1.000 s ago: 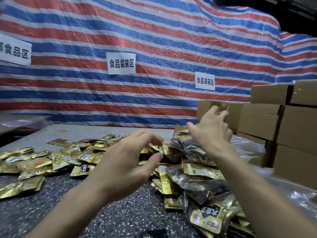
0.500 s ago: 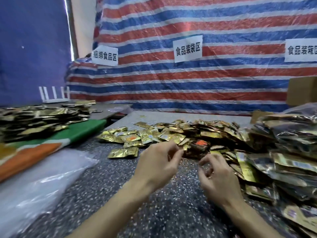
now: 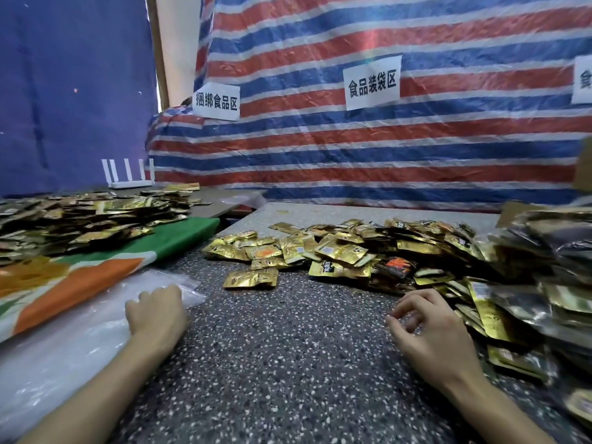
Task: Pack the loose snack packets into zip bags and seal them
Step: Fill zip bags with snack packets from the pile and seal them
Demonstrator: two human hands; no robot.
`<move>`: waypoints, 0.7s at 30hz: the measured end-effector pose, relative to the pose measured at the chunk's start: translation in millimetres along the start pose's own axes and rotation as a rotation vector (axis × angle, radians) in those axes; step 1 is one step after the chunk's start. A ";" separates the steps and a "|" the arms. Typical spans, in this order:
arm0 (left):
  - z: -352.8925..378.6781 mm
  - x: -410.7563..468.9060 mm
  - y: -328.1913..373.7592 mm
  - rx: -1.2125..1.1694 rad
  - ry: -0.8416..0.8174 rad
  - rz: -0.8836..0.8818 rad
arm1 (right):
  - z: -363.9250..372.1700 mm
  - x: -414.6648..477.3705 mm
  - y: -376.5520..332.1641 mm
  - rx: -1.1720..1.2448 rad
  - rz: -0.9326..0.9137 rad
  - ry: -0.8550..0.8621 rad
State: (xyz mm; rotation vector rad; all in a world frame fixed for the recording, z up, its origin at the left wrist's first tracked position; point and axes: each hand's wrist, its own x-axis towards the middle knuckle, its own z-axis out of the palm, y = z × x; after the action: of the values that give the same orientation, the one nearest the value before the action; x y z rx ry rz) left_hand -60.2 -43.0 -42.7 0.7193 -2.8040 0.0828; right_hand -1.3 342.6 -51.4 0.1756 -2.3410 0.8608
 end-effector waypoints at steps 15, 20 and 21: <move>-45.8 5.0 15.6 -0.395 0.251 0.013 | -3.9 -1.4 4.0 0.083 0.060 -0.019; -88.7 -37.2 64.1 -0.628 0.463 0.317 | -7.8 1.1 1.0 0.248 0.098 0.003; -95.4 -50.5 76.5 -0.713 0.470 0.407 | -9.5 1.2 -1.1 0.353 0.126 -0.009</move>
State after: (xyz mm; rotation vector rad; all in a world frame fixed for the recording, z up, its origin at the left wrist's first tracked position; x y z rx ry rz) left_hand -33.0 58.6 37.5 -0.0433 -2.2350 -0.5681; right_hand 3.0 347.7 -44.5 0.1794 -2.2090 1.3347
